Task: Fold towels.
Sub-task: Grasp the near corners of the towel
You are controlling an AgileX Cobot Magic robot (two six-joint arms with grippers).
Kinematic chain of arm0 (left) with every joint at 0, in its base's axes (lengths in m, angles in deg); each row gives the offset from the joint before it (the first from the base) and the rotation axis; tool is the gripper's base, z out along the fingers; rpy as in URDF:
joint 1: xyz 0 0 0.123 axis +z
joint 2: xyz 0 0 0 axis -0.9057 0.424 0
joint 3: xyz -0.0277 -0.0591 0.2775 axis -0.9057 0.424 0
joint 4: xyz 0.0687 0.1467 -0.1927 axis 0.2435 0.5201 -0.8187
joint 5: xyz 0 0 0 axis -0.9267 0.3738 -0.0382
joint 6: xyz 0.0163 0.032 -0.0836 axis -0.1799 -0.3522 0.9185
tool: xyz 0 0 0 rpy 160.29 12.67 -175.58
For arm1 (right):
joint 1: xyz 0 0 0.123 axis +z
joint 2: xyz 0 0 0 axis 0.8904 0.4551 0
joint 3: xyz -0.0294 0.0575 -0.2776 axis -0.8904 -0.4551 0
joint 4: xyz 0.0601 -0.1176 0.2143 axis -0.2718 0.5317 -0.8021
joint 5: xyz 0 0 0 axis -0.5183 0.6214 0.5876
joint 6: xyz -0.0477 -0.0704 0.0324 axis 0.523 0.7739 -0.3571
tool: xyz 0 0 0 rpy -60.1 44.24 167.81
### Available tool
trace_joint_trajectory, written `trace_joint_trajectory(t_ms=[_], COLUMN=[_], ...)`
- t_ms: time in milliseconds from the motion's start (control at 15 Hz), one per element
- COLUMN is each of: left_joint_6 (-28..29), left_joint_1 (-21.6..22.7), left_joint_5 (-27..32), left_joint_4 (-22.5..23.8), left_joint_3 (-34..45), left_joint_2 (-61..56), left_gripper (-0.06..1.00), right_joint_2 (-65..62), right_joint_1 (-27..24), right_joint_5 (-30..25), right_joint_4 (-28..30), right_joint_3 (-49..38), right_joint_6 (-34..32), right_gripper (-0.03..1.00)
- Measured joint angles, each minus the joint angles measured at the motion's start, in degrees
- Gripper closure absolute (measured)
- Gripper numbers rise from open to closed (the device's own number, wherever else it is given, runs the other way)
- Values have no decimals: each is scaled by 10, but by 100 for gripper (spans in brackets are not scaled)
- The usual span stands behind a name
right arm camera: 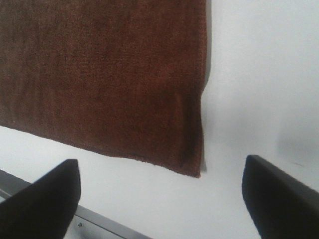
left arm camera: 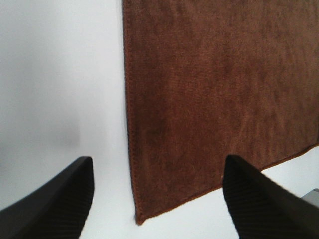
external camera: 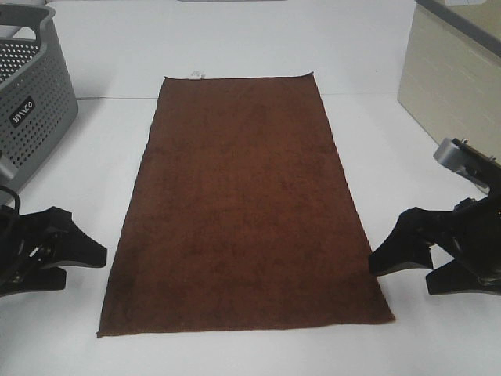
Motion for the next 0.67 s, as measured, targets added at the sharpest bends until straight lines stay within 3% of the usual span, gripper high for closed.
trace_joint_trajectory(t_ms=[133, 333, 667], left_joint_6=[-77, -147, -223], left_joint_1=[0, 0, -34], left_joint_5=[2, 25, 62], left_joint_4=[-55, -116, -179], left_joint_3=[0, -1, -10], left_joint_2=[47, 87, 123], left_gripper=[25, 25, 25], right_joint_2=[38, 82, 142], right_joint_1=[0, 0, 80], right_joint_5=[9, 13, 29], right_joint_4=[-52, -100, -130], right_joint_3=[1, 4, 49], right_joint_6=[57, 117, 128], right_gripper=[14, 14, 22])
